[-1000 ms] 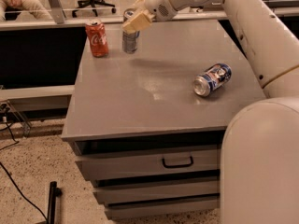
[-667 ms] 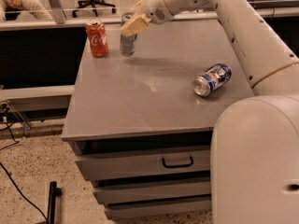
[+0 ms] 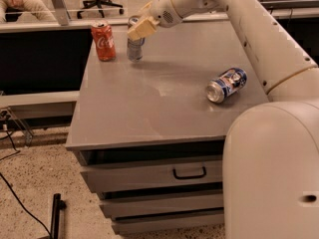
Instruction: Move redbull can near coke can
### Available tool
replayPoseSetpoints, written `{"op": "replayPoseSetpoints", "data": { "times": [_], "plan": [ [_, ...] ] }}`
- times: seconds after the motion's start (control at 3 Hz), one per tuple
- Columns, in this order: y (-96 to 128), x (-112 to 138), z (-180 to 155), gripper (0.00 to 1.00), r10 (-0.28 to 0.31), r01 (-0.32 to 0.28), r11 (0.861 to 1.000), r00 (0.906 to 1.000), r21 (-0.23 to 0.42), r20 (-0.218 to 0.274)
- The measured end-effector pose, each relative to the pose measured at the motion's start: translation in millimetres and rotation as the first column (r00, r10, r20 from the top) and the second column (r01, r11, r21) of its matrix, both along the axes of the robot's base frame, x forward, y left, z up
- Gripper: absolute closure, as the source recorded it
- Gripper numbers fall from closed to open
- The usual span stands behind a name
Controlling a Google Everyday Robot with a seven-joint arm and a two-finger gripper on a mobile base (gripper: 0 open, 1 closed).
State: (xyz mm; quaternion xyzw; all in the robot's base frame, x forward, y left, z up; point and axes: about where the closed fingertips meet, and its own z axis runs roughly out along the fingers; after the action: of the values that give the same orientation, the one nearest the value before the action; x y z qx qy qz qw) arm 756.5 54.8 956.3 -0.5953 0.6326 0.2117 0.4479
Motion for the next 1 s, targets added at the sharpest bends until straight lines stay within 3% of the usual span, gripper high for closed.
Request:
{"op": "replayPoseSetpoints", "data": {
  "times": [0.67, 1.0],
  "plan": [
    [13.4, 5.2, -17.6, 0.22, -0.003, 0.004, 1.0, 0.9989, 0.014, -0.047],
    [17.2, 5.1, -20.2, 0.0, 0.002, -0.002, 1.0, 0.9987, 0.013, -0.05]
  ]
}}
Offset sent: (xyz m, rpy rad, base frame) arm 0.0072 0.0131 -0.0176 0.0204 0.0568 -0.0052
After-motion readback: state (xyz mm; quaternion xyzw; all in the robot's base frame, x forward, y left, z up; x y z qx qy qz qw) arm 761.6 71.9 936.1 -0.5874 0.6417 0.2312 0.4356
